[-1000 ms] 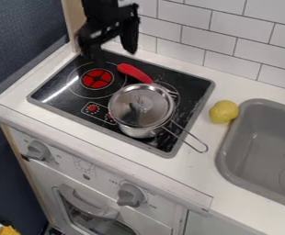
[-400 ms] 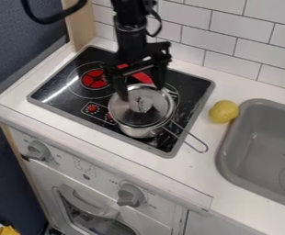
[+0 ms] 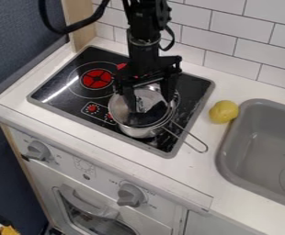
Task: Take the lid to the upper left side of the burner
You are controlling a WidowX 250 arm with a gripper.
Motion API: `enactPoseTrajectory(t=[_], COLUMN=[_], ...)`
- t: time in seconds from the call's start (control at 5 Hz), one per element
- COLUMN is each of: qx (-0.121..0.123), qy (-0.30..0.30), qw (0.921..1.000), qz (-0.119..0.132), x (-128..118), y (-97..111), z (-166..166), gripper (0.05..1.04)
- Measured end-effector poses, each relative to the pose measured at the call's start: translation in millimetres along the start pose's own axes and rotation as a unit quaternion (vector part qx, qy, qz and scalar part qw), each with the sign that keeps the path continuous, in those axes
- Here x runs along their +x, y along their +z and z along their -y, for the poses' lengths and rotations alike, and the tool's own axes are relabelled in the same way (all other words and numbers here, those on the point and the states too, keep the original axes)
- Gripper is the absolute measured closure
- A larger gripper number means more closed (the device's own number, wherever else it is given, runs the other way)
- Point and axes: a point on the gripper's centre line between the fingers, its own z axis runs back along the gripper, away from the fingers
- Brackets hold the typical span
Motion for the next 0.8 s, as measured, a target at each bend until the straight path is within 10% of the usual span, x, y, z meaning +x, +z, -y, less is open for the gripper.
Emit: enactPoseTrajectory(t=[0.4, 0.8], qx=[0.014, 0.012], qy=[0.010, 0.018], qw=[0.9997, 0.9997], qz=[0.015, 0.015], x=[6.6, 6.8], y=[-1.5, -1.0], z=[-2.4, -2.4], gripper=[0.719, 1.021])
